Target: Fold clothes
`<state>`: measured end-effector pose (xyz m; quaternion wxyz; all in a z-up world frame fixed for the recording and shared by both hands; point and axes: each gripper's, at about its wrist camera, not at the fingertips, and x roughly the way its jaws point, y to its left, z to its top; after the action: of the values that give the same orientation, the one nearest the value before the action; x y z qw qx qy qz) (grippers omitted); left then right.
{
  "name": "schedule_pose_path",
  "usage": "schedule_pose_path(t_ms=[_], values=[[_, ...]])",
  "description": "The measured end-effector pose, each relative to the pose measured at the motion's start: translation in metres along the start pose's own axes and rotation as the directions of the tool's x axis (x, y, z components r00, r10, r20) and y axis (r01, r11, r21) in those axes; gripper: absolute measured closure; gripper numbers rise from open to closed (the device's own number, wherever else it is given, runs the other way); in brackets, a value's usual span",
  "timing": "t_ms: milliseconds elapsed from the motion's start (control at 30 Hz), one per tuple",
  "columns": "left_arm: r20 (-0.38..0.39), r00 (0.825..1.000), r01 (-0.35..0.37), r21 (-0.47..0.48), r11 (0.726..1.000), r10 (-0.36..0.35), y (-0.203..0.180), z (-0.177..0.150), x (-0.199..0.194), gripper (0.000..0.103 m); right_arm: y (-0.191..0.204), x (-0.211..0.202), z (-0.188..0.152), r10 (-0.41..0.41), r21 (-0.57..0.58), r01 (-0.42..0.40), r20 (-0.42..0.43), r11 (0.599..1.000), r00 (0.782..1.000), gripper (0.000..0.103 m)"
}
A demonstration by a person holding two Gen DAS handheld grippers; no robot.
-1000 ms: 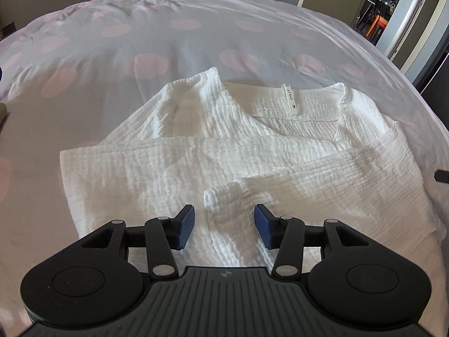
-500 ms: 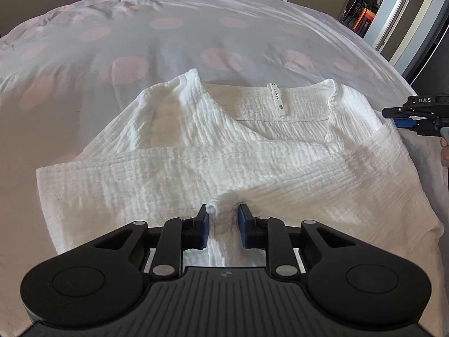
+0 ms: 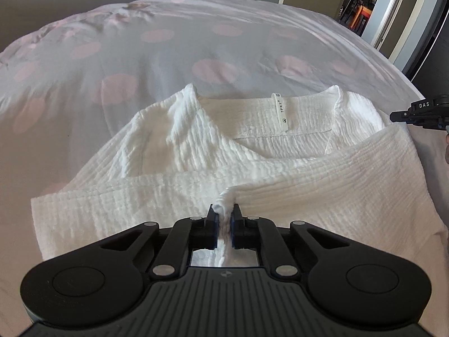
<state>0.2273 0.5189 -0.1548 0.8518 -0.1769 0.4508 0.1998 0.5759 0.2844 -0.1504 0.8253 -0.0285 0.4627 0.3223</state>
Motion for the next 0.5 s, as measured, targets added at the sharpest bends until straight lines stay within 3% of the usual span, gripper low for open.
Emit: schedule_pose_path(t_ms=[133, 200, 367, 500], values=[[0.025, 1.000, -0.001, -0.010, 1.000, 0.001, 0.009, -0.007, -0.014, 0.076, -0.005, -0.011, -0.007, 0.005, -0.008, -0.005, 0.009, 1.000, 1.000, 0.085], [0.039, 0.999, -0.010, -0.009, 1.000, 0.011, 0.013, -0.012, -0.028, 0.074, -0.009, -0.024, -0.011, 0.009, -0.014, -0.009, 0.022, 1.000, 1.000, 0.078], [0.049, 0.998, -0.028, 0.016, 0.999, 0.027, 0.021, -0.035, -0.070, 0.074, -0.021, -0.060, -0.038, 0.038, -0.035, -0.038, -0.002, 0.999, 0.999, 0.078], [0.027, 0.999, -0.026, 0.098, 0.995, 0.024, 0.014, -0.067, -0.109, 0.073, -0.025, -0.098, -0.075, 0.077, -0.092, -0.081, -0.048, 0.993, 0.996, 0.077]])
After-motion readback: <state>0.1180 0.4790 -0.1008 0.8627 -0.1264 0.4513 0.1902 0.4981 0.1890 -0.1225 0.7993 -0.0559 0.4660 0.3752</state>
